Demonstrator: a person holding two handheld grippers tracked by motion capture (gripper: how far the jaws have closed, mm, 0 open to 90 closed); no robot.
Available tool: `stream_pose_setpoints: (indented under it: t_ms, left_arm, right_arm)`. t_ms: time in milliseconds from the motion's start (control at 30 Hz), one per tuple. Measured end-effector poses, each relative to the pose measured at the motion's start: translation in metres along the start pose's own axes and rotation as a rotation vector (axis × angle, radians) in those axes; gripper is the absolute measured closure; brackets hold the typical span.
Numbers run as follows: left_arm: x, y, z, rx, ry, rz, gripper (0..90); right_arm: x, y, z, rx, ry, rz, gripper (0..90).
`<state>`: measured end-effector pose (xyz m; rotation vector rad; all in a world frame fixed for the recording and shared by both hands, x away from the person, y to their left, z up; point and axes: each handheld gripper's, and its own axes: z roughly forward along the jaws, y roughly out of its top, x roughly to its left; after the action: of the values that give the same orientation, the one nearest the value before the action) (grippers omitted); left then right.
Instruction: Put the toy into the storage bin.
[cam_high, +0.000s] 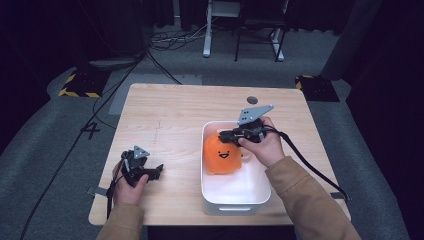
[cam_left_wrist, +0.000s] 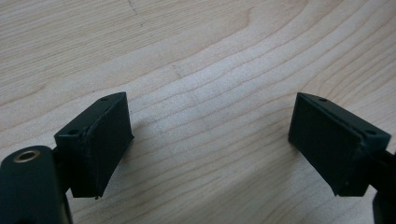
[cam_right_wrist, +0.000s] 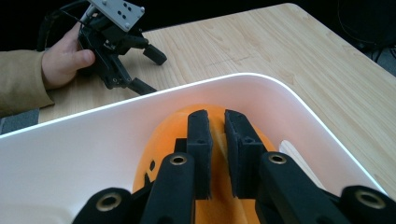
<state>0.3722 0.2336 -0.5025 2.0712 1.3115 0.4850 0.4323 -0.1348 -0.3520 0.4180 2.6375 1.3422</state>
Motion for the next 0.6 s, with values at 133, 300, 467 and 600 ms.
stream_pose_setpoints:
  t_ms: [133,300,467,600]
  left_arm:
    - [0.0001,0.0000,0.0000,0.000,0.001,0.001,13.6]
    - [-0.0001,-0.0001,0.0001,-0.001,0.001,0.000,13.6]
    - [-0.0001,-0.0001,0.0001,-0.002,0.002,0.000,13.6]
    - [-0.0001,-0.0001,0.0001,-0.002,0.003,0.000,13.6]
  right_arm:
    - [-0.0005,0.0006,0.0016,0.024,-0.003,0.004,80.9]
    - [0.0017,0.0008,0.0068,0.103,-0.021,-0.015,80.1]
    - [0.0008,0.0008,0.0069,0.128,-0.025,-0.008,79.3]
    - [0.0008,0.0009,0.0056,0.133,-0.027,-0.007,77.2]
